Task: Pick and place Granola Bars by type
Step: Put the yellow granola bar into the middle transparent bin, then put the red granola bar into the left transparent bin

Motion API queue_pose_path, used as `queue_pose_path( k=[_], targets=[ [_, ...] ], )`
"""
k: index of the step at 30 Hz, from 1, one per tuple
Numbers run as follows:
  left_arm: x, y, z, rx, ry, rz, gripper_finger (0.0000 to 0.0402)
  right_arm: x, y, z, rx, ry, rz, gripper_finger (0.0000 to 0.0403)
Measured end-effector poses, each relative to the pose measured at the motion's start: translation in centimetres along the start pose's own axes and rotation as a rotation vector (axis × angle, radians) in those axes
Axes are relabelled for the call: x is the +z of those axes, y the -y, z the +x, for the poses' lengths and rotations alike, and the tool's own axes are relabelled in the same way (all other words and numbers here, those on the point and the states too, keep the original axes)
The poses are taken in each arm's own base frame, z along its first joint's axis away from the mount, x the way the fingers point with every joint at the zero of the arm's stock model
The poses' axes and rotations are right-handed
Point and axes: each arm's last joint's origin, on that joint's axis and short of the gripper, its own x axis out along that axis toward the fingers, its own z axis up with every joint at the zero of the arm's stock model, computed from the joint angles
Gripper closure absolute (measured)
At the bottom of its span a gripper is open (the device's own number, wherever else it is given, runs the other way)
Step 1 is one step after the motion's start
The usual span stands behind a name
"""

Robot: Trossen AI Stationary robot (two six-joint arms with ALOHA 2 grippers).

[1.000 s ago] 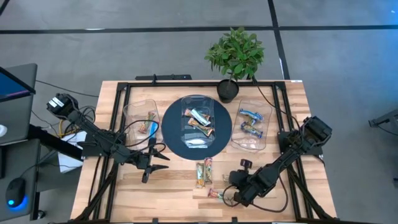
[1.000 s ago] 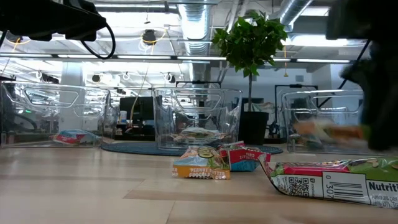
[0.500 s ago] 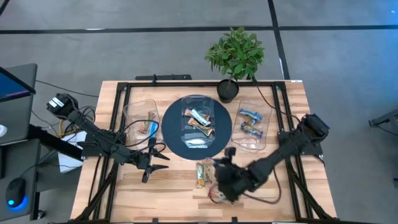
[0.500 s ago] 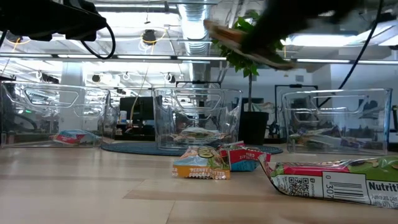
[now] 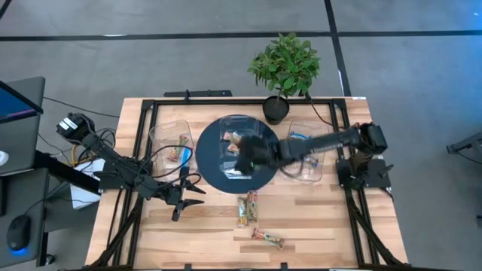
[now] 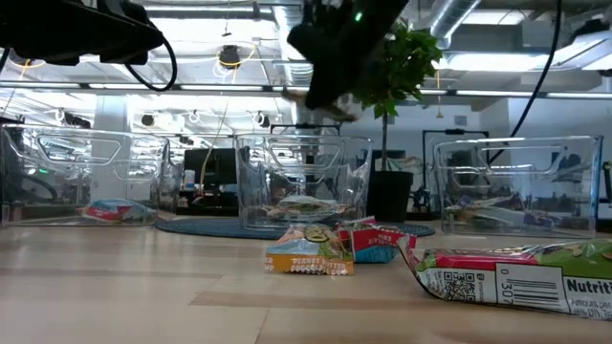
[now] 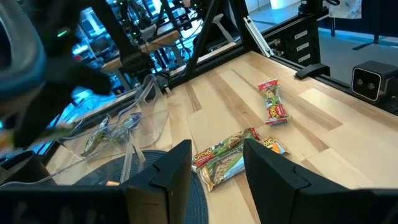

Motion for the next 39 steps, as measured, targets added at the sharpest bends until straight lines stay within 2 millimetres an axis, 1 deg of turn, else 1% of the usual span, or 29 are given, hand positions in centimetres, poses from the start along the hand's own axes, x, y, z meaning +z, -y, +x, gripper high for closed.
queue_pose_path(
  k=[4, 7, 12, 15, 17, 20, 28, 30, 32, 35, 39],
  targets=[
    [0.0, 0.0, 0.0, -0.001, -0.001, 0.001, 0.026, 0.7, 2.9, 2.5, 0.097, -0.057, 0.135, 0.0334],
    [0.0, 0.0, 0.0, 0.0, -0.001, 0.001, 0.026, 0.4, 4.0, 3.4, 0.11, -0.084, 0.164, 0.0334],
    [0.0, 0.0, 0.0, -0.001, -0.004, 0.012, 0.026, 0.5, 4.4, 3.7, 0.106, -0.085, 0.177, 0.0334],
    [0.0, 0.0, 0.0, 0.0, -0.002, 0.012, 0.026, 0.5, 4.3, 3.7, 0.124, -0.086, 0.144, 0.0332],
    [0.0, 0.0, 0.0, 0.001, 0.0, 0.011, 0.026, 0.5, 4.2, 3.7, 0.135, -0.085, 0.126, 0.0323],
    [0.0, 0.0, 0.0, 0.001, 0.0, 0.011, 0.026, 0.5, 4.2, 3.7, 0.136, -0.082, 0.12, 0.0296],
    [0.0, 0.0, 0.0, 0.002, 0.001, 0.015, 0.026, 1.0, 4.2, 3.7, 0.146, -0.036, 0.097, 0.0186],
    [0.0, 0.0, 0.0, 0.002, 0.001, 0.018, 0.026, 1.0, 3.8, 3.5, 0.153, -0.021, 0.068, 0.0169],
    [0.0, 0.0, 0.0, 0.003, 0.002, 0.018, 0.026, 1.1, 3.2, 2.8, 0.17, 0.004, 0.016, 0.016],
    [0.1, 0.0, 0.0, 0.001, 0.008, 0.015, 0.026, 1.4, 1.6, 1.1, 0.199, 0.064, -0.071, 0.0159],
    [0.4, 0.1, 0.0, -0.055, 0.057, 0.001, 0.026, 0.9, -0.4, -2.2, 0.203, 0.106, -0.198, 0.0168]
  ],
)
